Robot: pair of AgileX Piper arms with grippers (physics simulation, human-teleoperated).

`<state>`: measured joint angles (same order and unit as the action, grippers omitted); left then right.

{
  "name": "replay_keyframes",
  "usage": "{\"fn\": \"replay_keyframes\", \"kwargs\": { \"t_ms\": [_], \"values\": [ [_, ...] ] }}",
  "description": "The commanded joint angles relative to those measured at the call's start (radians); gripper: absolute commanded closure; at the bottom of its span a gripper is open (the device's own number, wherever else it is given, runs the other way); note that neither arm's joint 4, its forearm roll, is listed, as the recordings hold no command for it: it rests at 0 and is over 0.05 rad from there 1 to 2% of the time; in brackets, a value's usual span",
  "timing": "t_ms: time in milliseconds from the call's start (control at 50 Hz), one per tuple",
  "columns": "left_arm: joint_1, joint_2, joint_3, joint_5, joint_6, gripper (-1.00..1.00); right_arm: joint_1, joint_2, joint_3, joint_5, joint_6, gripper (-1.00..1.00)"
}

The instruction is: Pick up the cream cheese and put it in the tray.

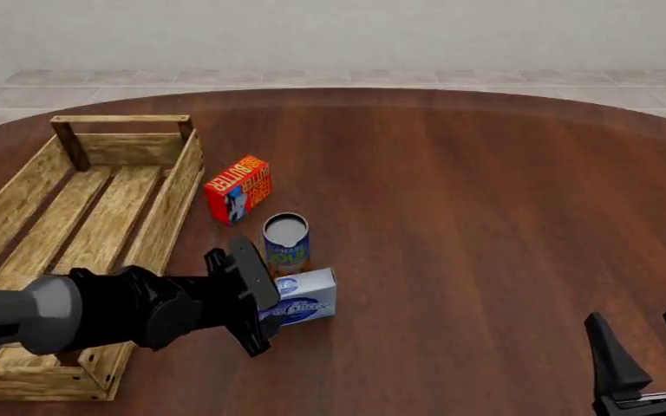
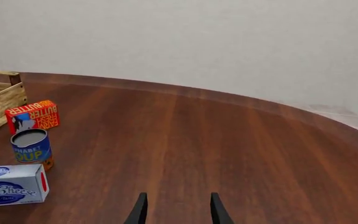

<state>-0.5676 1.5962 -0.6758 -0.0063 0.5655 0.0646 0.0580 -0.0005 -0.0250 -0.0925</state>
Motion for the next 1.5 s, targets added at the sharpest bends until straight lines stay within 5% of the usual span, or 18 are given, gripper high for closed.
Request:
{"fn": "replay_keyframes", "kwargs": {
  "t_ms": [20,380,840,860,1500],
  "values": [
    [0.007,0.037,0.011,-0.026,0.007,-1.00,-0.001,0.002,0.000,-0.001,0.001,-1.00],
    [0.074,0.137,0.008,-0.068,0.075,-1.00,0.003,0.033,0.000,-0.025,0.002,-1.00],
    [0.037,0.121,0.021,-0.053,0.044,-1.00,-0.001,0.029,0.000,-0.020,0.003,-1.00],
    [0.040,0.118,0.021,-0.054,0.048,1.00,-0.001,0.030,0.000,-0.020,0.001,-1.00],
    [0.024,-0.095,0.077,-0.028,0.068,1.00,-0.007,0.017,0.000,-0.009,0.028,-1.00]
  ]
}}
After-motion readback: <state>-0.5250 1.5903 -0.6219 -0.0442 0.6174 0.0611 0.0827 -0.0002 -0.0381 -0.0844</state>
